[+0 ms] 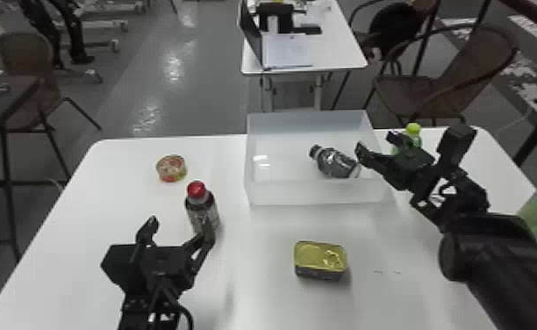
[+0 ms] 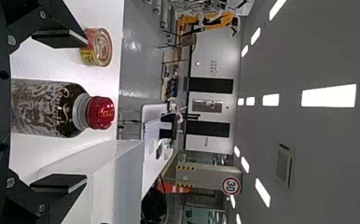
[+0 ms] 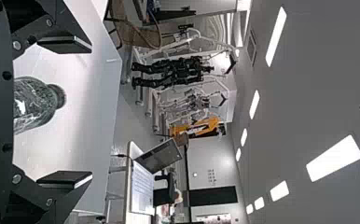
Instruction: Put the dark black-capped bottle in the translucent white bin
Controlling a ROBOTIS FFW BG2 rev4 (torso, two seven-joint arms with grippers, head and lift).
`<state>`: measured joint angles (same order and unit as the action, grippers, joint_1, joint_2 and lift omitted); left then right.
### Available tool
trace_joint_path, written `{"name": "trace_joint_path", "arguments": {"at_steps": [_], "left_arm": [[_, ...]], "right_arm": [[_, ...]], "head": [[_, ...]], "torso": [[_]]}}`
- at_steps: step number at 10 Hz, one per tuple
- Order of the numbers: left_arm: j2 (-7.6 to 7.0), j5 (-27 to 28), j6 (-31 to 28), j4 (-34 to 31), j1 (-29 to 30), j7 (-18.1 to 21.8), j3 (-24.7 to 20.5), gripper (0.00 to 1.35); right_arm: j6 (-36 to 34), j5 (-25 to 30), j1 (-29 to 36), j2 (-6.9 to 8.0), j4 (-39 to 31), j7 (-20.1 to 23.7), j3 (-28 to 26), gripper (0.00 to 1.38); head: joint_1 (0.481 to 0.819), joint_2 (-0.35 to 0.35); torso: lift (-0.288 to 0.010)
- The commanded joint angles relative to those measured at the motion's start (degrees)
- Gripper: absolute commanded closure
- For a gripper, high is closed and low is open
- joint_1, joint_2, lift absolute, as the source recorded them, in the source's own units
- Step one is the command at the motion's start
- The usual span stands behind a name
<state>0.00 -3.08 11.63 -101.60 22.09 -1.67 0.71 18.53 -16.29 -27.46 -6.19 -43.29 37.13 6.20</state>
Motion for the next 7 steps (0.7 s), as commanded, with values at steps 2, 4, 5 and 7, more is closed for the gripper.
{"name": "trace_joint_path", "arguments": {"at_steps": [2,4,5,7], "left_arm": [[0.15,0.18,0.67,0.00,0.15,0.00,-0.19,0.26],[0.15,0.53,1.55,0.35,-0.38,0.00,-0.01,0.26],[0.15,0.62,1.82,0.35,-0.47,0.00,-0.01,0.26],[0.15,0.62,2.08,0.35,-0.29,0.00,0.17,0.26]], "right_arm": [[-0.95,-0.94,6.19,-0.05,-11.21,-0.65,-0.32,0.31],[-5.09,-0.59,19.29,-1.81,-32.56,-10.67,-0.40,0.31],[-6.40,-0.50,25.35,-2.16,-40.12,-12.25,-1.46,0.31],[-8.34,0.03,37.04,-2.16,-51.20,-16.91,-2.34,0.31]], "head": [[0.695,0.082],[0.695,0.085],[0.695,0.076],[0.695,0.071]], "torso": [[-0.093],[-0.093],[-0.093],[-0.093]]}}
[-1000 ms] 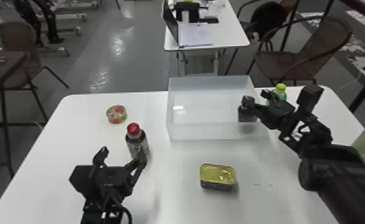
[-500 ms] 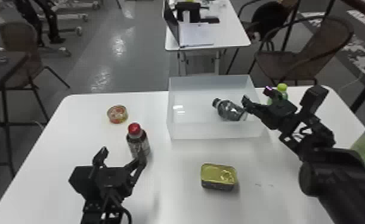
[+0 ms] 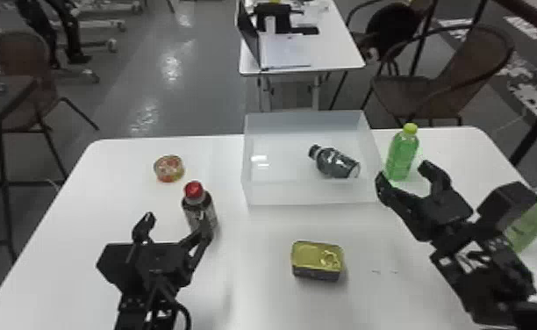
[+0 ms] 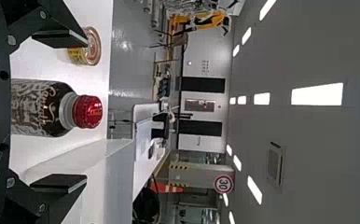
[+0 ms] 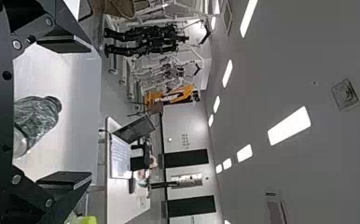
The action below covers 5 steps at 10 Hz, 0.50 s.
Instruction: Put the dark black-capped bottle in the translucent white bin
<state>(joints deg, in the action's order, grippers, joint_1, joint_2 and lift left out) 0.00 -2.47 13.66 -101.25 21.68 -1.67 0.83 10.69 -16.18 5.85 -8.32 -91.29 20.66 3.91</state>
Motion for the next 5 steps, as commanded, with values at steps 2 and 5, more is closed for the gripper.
{"name": "trace_joint_path", "arguments": {"at_steps": [2,5], "left_arm": [[0.15,-0.08,0.14,-0.26,1.08,0.00,-0.39,0.26],[-0.70,0.09,-1.97,-0.26,0.38,-0.18,1.63,0.26]], "right_arm": [[-3.13,0.45,7.86,-0.11,-5.13,-0.88,-0.04,0.31],[-5.50,2.30,11.64,1.82,-8.03,-2.38,-0.48,0.31]], "head": [[0.695,0.070],[0.695,0.080]], "torso": [[-0.093],[-0.093]]}}
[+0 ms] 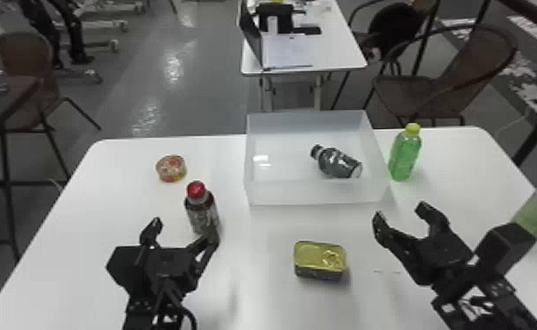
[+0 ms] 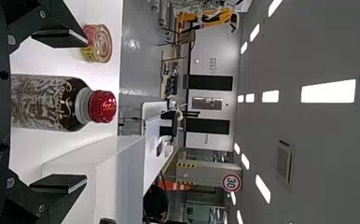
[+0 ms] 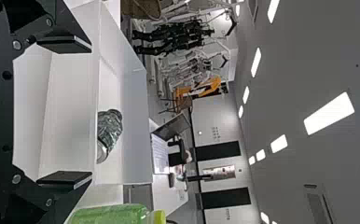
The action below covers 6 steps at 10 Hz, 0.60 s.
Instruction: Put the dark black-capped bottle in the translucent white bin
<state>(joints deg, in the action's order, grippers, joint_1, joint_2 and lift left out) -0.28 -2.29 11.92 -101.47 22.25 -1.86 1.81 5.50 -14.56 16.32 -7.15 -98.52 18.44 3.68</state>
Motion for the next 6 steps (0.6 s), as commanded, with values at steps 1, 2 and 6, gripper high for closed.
{"name": "trace_joint_path", "arguments": {"at_steps": [1,2,6], "left_arm": [[-1.65,-0.69,-0.15,-0.04,-0.54,-0.69,1.53,0.26],[-1.83,-0.78,0.03,-0.13,-0.45,-0.87,1.70,0.26],[-1.74,-0.61,-0.06,-0.22,-0.36,-0.87,1.70,0.26]], "right_arm": [[-0.14,1.56,3.81,1.79,-2.47,-3.15,-1.31,0.31],[1.18,1.47,4.95,2.50,-2.65,-6.49,-1.40,0.31],[1.62,1.82,4.86,3.20,-2.38,-7.54,-1.40,0.31]], "head": [[0.695,0.074],[0.695,0.057],[0.695,0.031]], "torso": [[-0.093],[-0.093],[-0.093]]}}
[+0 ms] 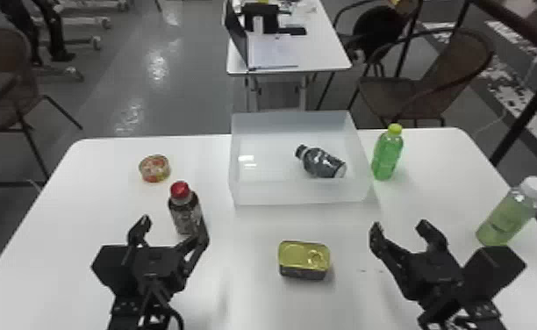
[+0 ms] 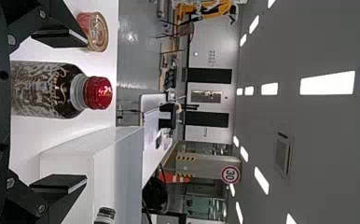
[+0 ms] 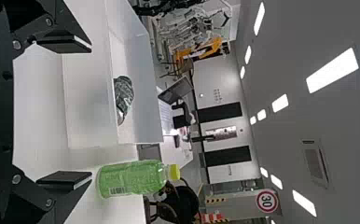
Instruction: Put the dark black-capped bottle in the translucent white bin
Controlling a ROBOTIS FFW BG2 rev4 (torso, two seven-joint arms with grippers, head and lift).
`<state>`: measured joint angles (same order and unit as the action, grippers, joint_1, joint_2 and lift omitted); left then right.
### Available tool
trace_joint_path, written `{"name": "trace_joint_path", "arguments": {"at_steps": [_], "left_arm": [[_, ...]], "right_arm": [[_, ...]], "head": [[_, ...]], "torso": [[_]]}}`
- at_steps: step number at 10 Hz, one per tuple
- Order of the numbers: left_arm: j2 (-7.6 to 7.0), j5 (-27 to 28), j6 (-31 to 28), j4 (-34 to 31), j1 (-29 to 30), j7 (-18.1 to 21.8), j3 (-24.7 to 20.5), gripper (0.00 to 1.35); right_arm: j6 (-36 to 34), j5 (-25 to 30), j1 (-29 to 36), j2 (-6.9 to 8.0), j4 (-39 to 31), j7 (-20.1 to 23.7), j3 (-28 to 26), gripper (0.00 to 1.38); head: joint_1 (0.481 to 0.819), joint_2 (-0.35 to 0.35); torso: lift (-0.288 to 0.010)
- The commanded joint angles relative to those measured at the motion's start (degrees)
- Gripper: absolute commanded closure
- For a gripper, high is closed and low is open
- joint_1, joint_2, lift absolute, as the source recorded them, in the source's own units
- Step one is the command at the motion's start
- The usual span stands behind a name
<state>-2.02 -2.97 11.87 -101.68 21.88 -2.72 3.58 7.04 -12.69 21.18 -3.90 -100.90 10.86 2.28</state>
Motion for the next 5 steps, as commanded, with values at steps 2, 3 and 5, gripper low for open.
{"name": "trace_joint_path", "arguments": {"at_steps": [2,3,5], "left_arm": [[0.08,0.16,-0.18,-0.01,-0.17,0.00,0.11,0.26],[0.17,0.16,-0.09,-0.01,-0.08,0.00,0.03,0.26],[0.61,0.16,-0.18,-0.01,0.27,0.00,-0.41,0.26]], "right_arm": [[0.25,0.03,0.00,0.03,0.00,-0.05,0.00,0.31],[0.60,-0.06,0.00,0.03,0.09,-0.14,0.00,0.31],[1.39,0.12,0.00,0.03,0.18,-0.75,0.00,0.31]], "head": [[0.695,0.029],[0.695,0.028],[0.695,0.026]], "torso": [[-0.092],[-0.092],[-0.092]]}}
